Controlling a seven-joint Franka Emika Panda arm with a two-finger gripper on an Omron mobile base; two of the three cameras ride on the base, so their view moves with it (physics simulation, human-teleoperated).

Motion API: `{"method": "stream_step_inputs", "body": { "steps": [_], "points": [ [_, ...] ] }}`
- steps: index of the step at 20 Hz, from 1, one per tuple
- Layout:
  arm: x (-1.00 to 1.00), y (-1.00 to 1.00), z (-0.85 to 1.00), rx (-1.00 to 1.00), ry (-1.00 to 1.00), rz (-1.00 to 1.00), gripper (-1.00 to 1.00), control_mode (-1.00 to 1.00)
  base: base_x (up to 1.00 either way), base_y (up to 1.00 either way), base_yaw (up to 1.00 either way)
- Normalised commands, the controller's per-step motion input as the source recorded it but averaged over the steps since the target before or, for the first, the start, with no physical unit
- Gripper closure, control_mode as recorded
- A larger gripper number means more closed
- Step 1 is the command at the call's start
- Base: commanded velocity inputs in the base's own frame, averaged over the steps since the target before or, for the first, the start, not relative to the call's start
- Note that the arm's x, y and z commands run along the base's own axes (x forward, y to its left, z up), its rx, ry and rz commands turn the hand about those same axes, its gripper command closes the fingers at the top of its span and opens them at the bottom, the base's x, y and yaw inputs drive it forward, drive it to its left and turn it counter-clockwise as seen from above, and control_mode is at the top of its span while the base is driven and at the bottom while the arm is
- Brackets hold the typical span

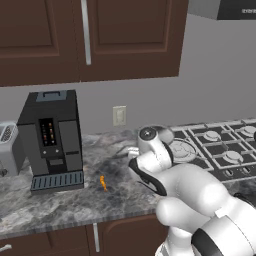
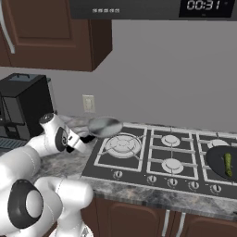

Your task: Place both pans onto different burners. Then place the squash and the shrimp on different pans.

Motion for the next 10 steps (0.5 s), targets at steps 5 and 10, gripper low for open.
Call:
{"method": "stream_step_inputs", "body": {
  "steps": [5,10],
  "points": [
    [0.00,-0.33,0.00,0.00,0.00,-0.14,1.00,-1.00,0.00,0.00,0.00],
    [0.00,-0.26,0.00,0.00,0.00,-0.15,1.00,-1.00,0.00,0.00,0.00]
  ]
}}
